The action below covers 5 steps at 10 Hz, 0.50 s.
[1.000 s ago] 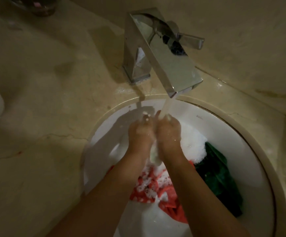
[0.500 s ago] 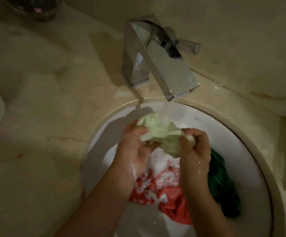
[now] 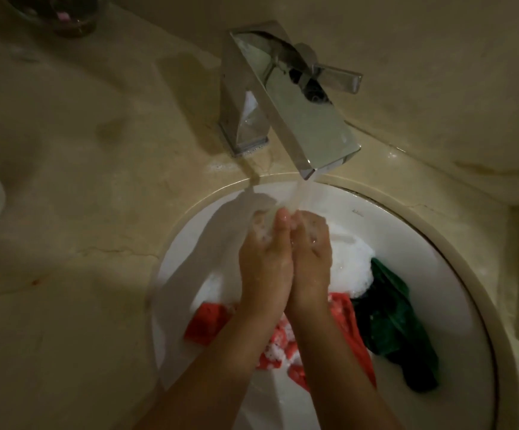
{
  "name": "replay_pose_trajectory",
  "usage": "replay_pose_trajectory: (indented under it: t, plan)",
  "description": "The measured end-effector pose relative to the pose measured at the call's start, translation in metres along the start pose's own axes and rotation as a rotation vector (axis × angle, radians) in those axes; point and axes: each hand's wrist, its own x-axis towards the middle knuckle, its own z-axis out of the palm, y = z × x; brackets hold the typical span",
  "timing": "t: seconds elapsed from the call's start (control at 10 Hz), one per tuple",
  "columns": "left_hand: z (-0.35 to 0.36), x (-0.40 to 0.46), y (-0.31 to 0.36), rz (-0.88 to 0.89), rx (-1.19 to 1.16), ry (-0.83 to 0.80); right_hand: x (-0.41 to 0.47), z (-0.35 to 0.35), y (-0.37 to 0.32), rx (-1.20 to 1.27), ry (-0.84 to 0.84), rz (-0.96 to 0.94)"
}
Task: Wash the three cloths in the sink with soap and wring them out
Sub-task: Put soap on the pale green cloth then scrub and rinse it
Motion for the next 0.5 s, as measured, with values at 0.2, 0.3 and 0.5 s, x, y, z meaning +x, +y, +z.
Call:
replay_pose_trajectory:
  t: [0.2, 0.3, 0.5]
  plan:
    - [0.006, 0.022, 0.012, 0.044, 0.181, 0.097, 0.022, -0.001, -0.014, -0.377, -0.002, -0.257]
    - [0.007, 0.028, 0.010, 0.148, 0.279, 0.151, 0.026, 0.004, -0.020, -0.279, -0.028, -0.149]
    - [-0.006, 0.026, 0.012, -0.090, -0.243, 0.039, 0.022, -0.016, -0.024, 0.470, 0.023, 0.351]
